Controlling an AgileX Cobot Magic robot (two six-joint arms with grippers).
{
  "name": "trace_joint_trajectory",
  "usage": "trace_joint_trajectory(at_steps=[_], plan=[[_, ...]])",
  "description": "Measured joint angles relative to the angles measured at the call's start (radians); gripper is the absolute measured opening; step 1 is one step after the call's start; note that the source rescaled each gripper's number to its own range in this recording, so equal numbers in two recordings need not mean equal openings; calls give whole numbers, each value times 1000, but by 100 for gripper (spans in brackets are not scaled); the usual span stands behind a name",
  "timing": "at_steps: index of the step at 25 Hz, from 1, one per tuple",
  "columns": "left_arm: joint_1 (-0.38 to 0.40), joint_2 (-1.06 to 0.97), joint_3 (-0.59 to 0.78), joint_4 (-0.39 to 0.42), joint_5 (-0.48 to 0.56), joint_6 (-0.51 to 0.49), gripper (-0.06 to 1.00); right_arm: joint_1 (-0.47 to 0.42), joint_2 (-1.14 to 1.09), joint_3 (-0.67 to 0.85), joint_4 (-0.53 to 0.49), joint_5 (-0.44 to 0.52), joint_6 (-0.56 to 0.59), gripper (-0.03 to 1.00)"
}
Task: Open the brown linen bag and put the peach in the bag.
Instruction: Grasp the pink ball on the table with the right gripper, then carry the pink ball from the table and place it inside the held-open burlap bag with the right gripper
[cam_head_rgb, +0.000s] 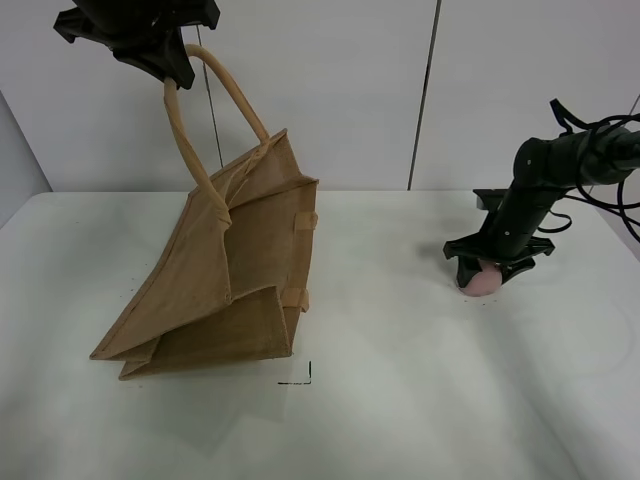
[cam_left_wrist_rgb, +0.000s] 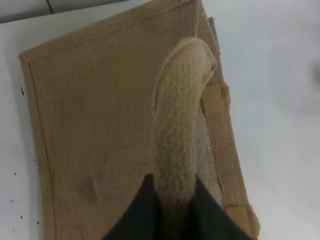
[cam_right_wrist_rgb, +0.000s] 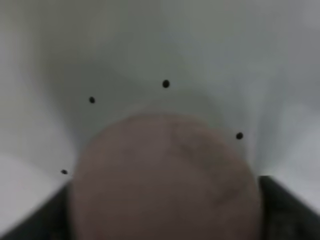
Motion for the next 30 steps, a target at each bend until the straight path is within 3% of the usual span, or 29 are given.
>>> trace_joint_trajectory(at_steps=[2, 4, 9, 14, 18, 21, 30], plan=[[0, 0, 0, 0, 0, 0, 0, 0, -3, -4, 1, 0, 0, 15], [0, 0, 0, 0, 0, 0, 0, 0, -14, -5, 5, 0, 0, 1], [0, 0, 0, 0, 0, 0, 0, 0, -77, -26, 53, 32, -30, 0], [0, 0, 0, 0, 0, 0, 0, 7, -170, -155, 207, 179, -84, 0], [0, 0, 0, 0, 0, 5, 0, 76, -196, -284, 287, 253, -144, 0], [0, 0, 0, 0, 0, 17, 0, 166, -196, -347, 323, 237, -170, 0], [0, 0, 0, 3, 2, 35, 0, 416, -137, -357, 423, 55, -370, 0]])
